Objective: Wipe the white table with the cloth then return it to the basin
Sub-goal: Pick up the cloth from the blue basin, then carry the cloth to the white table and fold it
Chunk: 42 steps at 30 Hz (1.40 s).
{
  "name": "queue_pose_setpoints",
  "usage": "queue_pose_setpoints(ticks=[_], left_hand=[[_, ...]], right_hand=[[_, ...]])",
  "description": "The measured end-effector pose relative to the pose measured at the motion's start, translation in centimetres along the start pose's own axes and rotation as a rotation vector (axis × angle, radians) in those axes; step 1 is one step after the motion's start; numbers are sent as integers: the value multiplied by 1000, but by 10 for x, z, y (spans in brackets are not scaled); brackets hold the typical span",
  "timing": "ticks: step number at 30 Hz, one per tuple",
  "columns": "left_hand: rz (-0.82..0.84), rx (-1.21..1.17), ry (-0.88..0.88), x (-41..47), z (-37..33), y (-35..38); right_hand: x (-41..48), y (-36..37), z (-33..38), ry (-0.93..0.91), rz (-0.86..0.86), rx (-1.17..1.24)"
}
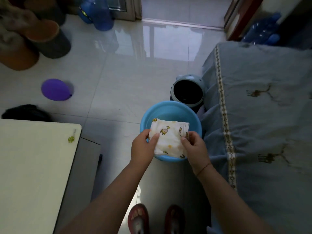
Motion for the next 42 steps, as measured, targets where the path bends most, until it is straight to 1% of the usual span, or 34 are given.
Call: queue_pose_setpoints(ticks=[6, 12, 14, 17, 21, 25, 30, 37, 42], left_hand=[[-77, -57, 123, -73, -88, -69], [-156, -158, 219, -159, -152, -135], [-221, -185, 247, -188, -164, -159], [-324, -210, 237, -234, -170, -188], [-472, -265, 226, -301, -158, -217], [-677, -324, 192, -377, -134, -232], [-936, -354, 116, -481, -96, -240], [-1244, -434, 44, -638, -33, -227], [-1420, -475, -25, -748, 12, -203]], right_hand=[[-48, 37, 120, -190, 68, -58], [-107, 88, 211, -274, 188, -87], [-126, 107, 233, -307, 223, -106], [-154, 139, 255, -323, 316, -132], [-192, 190, 277, -344, 513, -176], [-238, 241, 284, -383, 713, -236], [-311, 306, 269, -397, 958, -306], [-439, 387, 222, -430, 1297, -395], [-541, 429, 177, -426, 1502, -446]])
Point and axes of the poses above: each hand's wrist, its own x-axis towards the middle knuckle, its own y-axis out of the palm, z = x × y, the point moved 8 cm from there along x, towards the middle knuckle, and after that the axes turned 14 degrees about z, right-handed, at the moved point
